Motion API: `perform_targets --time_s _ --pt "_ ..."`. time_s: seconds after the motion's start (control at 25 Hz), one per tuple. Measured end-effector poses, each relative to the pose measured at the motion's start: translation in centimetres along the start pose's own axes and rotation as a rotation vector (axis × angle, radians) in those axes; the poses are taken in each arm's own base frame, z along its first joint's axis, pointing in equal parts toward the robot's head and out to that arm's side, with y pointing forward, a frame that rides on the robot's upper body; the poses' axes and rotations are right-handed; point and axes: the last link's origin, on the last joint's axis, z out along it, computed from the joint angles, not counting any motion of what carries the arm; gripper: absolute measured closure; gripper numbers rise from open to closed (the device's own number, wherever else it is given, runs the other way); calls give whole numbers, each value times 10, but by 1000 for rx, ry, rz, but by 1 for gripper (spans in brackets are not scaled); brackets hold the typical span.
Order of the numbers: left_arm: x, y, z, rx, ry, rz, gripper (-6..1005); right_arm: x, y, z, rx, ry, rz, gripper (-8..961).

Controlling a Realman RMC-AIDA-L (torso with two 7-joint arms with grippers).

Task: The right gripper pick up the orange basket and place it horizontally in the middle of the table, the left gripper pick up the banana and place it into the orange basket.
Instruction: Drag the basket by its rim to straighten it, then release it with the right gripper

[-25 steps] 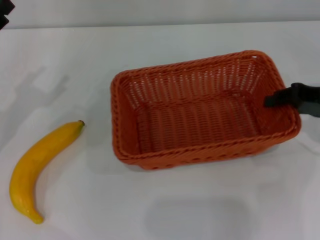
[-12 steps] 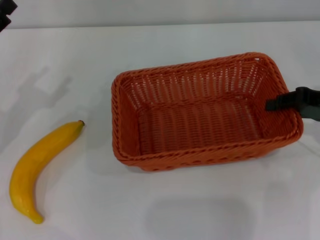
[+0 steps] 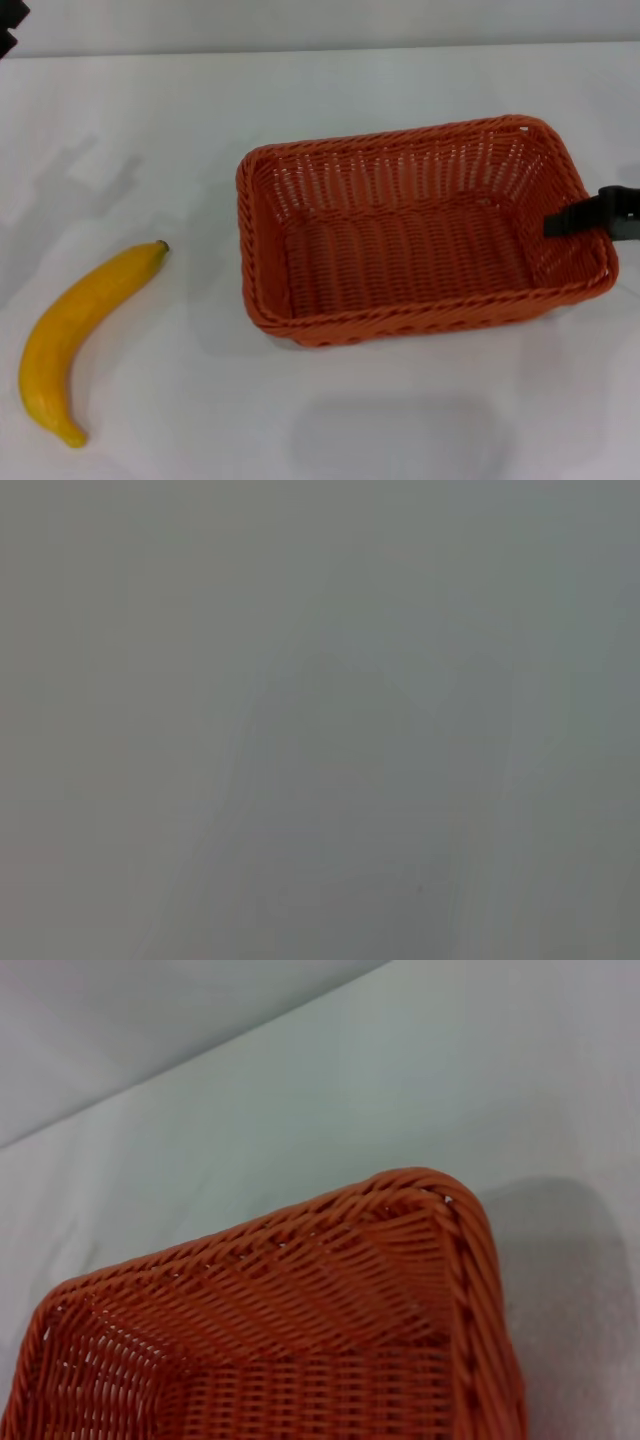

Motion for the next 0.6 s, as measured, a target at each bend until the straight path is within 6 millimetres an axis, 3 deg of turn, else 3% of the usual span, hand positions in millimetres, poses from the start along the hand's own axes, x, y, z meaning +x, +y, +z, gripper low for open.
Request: perform_targets --time_s 0.6 --pt "-2 3 5 -4 8 -6 211 -19 13 -11 -13 15 -89 643"
